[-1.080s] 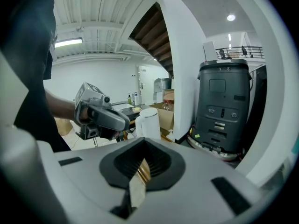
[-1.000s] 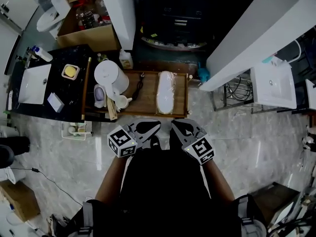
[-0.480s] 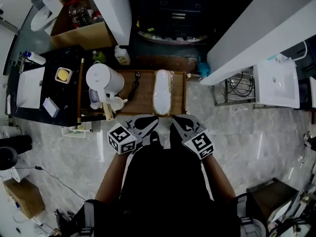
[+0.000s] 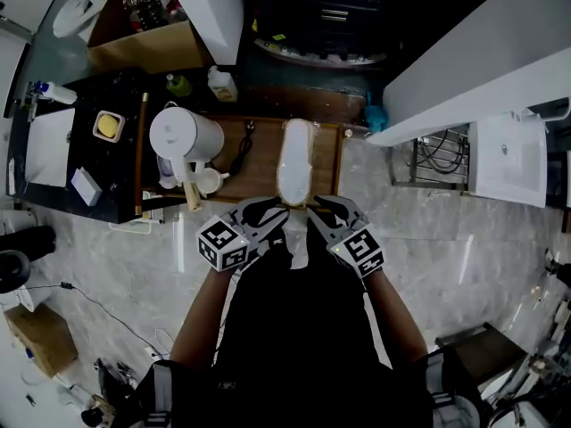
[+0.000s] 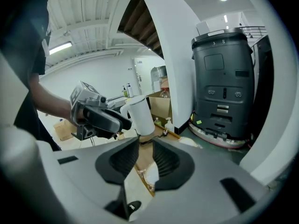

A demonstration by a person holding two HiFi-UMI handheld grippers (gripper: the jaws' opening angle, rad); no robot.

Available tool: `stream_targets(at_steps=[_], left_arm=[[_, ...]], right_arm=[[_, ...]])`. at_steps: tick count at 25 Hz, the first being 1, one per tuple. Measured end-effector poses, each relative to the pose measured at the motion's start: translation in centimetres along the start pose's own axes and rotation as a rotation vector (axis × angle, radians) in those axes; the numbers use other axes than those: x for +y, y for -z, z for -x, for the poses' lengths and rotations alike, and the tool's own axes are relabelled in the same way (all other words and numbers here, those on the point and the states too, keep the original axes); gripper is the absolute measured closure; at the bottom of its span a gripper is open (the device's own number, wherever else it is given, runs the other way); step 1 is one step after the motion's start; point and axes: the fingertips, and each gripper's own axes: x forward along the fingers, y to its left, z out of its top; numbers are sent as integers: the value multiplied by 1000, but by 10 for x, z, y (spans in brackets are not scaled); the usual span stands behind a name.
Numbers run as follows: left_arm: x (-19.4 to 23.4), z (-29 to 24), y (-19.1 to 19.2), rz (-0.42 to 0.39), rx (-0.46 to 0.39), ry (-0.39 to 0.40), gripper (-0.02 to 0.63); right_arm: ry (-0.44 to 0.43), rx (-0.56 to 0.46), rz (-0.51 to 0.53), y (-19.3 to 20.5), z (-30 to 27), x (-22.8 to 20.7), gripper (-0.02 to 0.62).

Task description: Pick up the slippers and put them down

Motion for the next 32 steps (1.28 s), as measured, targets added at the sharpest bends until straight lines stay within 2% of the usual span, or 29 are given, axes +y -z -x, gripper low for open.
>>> stream_targets(at_steps=[4, 6, 10, 14, 25, 29, 32], left_arm=[[19, -4, 12, 20, 36, -33, 460], [31, -8, 21, 29, 57, -53, 428], [53, -15, 39, 54, 90, -81, 407], [75, -25, 60, 97, 133, -96, 391], [127, -38, 107, 206, 199, -151, 388], [143, -48, 124, 218, 234, -167, 386], [151, -55, 133, 231, 266, -169, 377]], right_arm=[[-3, 61, 2, 14, -16, -13, 449], [2, 96, 14, 25, -23, -20, 425], [-3, 153, 10, 48, -38, -32, 398], [-6, 216, -42, 79, -53, -45, 362], [-27, 333, -115, 137, -86, -66, 356], [-46, 367, -111, 150, -101, -69, 340], [-48, 375, -161, 159, -112, -73, 327]])
